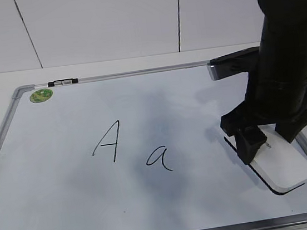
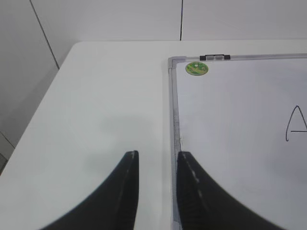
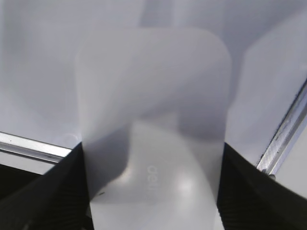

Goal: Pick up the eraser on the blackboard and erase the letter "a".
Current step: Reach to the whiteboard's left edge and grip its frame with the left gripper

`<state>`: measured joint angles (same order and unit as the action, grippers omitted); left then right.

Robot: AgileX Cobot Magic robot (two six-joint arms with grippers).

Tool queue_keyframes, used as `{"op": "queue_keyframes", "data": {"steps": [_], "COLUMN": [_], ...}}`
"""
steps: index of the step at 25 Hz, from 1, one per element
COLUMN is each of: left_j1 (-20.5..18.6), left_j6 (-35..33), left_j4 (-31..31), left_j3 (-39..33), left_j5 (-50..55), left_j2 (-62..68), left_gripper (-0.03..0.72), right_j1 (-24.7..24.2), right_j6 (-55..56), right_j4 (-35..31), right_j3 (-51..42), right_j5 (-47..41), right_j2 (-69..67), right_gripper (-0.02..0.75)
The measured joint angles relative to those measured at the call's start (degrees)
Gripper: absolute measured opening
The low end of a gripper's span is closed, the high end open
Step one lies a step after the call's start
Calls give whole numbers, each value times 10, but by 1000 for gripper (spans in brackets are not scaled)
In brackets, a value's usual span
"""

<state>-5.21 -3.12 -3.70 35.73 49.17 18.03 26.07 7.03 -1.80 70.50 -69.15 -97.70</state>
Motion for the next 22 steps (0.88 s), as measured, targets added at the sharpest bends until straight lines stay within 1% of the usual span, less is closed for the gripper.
{"op": "queue_keyframes", "data": {"steps": [5, 11, 16, 22], "left_j1": [0, 0, 0, 0], "left_j6": [0, 0, 0, 0], "left_j4": [-23, -48, -83, -96], "left_j3": [32, 77, 103, 140], "left_j5": [-25, -51, -62, -64], "left_j2": [109, 201, 283, 389], "left_gripper": [182, 182, 182, 182], "right_j1": [0, 0, 0, 0], "right_j6": [0, 0, 0, 0], "right_j4": [0, 0, -6, -9], "right_j3": [0, 0, 0, 0], "right_j5": [0, 1, 9, 15], "right_j2": [0, 0, 0, 0], "right_gripper": [547, 547, 547, 547]}}
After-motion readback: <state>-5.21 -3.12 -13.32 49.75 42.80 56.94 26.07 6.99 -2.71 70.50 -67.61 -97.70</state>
